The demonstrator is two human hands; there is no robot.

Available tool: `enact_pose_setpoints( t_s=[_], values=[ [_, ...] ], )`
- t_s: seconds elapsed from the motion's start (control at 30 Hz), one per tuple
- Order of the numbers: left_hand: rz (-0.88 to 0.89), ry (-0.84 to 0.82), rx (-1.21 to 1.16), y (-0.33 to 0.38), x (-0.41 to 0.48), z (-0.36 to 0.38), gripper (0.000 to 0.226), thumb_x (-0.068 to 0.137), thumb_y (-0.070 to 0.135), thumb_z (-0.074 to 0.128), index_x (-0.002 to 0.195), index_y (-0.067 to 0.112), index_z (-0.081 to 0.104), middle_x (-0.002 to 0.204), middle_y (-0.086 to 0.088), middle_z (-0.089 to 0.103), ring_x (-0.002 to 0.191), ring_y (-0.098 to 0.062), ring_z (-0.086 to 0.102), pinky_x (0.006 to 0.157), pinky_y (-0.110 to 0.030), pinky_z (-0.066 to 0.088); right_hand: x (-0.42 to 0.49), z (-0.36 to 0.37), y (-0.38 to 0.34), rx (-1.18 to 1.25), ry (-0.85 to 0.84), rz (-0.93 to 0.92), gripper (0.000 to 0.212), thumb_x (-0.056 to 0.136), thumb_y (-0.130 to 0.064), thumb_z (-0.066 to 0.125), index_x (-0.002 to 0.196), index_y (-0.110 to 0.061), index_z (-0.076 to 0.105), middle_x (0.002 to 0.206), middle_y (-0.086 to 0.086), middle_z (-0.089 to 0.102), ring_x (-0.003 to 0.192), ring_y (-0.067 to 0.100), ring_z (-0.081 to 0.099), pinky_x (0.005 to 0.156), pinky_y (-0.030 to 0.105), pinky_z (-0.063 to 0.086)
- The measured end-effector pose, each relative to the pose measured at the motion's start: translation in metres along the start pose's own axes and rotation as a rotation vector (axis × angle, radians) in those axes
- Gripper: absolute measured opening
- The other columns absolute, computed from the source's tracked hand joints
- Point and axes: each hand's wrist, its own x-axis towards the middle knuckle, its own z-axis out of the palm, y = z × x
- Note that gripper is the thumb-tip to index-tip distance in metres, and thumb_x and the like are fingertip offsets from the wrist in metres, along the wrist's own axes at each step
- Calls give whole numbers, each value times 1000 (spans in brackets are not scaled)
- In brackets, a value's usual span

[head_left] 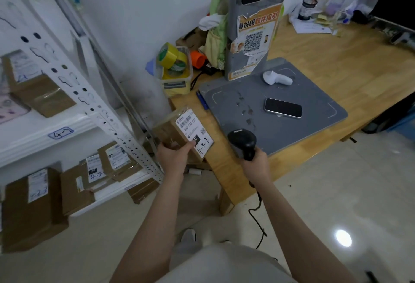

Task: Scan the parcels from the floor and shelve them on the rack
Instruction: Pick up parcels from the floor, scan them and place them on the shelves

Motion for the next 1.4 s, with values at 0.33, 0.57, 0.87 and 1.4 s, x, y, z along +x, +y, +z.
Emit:
enact_pose_setpoints(
  t_s=[0.33,0.57,0.87,1.4],
  values=[
    [-92,90,-84,-13,-1,-45,57,59,26,94,108,21,67,106,5,74,101,-17,71,95,-45,57,41,48,31,-354,-259,70,25,93,0,49,116,0,56,97,12,59,81,24,54,53,27,38],
    [-96,192,-183,-16,-17,-72,47,70,9,90,112,14,68,106,0,76,97,-21,74,88,-45,60,49,64,32,-443,-323,94,39,97,-6,47,135,-1,42,129,21,53,112,36,57,78,38,49],
    [-107,262,-208,-22,-35,-78,57,69,5,89,121,10,65,114,-4,74,101,-21,72,86,-41,61,34,68,33,-376,-23,-40,68,88,-9,62,146,0,27,143,21,37,131,39,36,105,50,41],
    [121,206,-290,64,-41,-120,52,74,13,87,120,14,63,106,2,75,87,-7,73,72,-24,60,-60,73,-168,20,-173,-618,41,93,-15,64,133,-15,53,120,-4,58,107,8,57,65,-3,38]
  ],
)
